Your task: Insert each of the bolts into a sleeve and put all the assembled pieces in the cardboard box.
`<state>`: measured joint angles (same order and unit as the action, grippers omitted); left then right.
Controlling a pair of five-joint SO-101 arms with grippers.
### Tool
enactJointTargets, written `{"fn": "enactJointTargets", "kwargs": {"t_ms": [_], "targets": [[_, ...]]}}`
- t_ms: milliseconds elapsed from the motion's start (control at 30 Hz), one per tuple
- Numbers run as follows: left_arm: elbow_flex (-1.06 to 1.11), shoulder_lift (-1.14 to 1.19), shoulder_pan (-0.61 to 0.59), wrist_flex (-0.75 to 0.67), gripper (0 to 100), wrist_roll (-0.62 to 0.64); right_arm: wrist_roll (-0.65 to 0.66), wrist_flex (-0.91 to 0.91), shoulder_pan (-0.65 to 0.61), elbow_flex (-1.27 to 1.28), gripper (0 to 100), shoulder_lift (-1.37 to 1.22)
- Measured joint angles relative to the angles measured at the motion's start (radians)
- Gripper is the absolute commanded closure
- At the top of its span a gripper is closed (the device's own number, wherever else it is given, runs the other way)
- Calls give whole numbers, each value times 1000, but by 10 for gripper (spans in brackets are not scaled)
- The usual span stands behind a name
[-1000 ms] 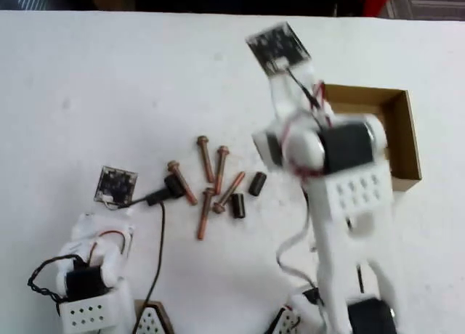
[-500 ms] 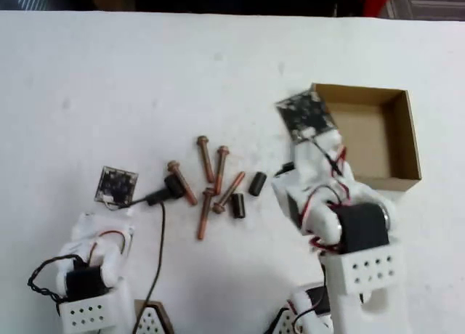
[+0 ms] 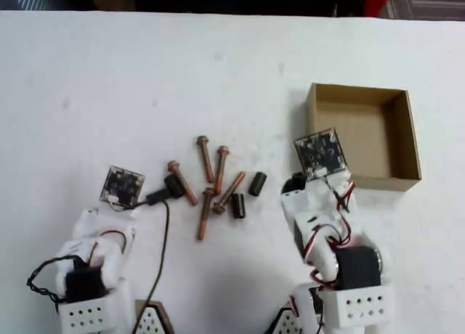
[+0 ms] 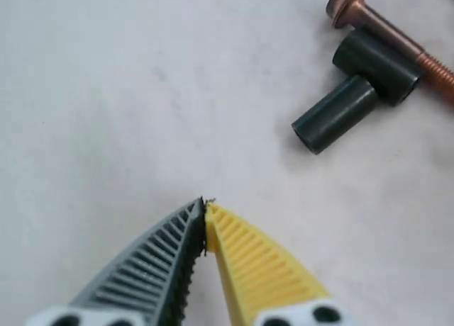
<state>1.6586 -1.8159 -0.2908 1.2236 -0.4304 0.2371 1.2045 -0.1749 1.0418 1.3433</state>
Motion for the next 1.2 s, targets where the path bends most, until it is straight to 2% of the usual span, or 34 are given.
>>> {"fn": "enactJointTargets", "kwargs": {"t_ms": [300, 500, 600, 833, 967, 1200], "targets": [[-219, -11, 95, 129, 980, 0, 0, -126, 0, 181, 982, 117], [-233, 0, 103, 135, 980, -34, 0, -163, -66, 244, 982, 178], [-270, 89, 104, 121, 980, -43, 0, -158, -75, 245, 982, 218], [-557, 539, 130, 78, 980, 0, 0, -149, -80, 339, 982, 350], [-718, 848, 176, 75, 980, 71, 0, -149, -80, 376, 982, 439], [-968, 1272, 273, 74, 980, 204, 0, -149, -80, 393, 982, 440]]}}
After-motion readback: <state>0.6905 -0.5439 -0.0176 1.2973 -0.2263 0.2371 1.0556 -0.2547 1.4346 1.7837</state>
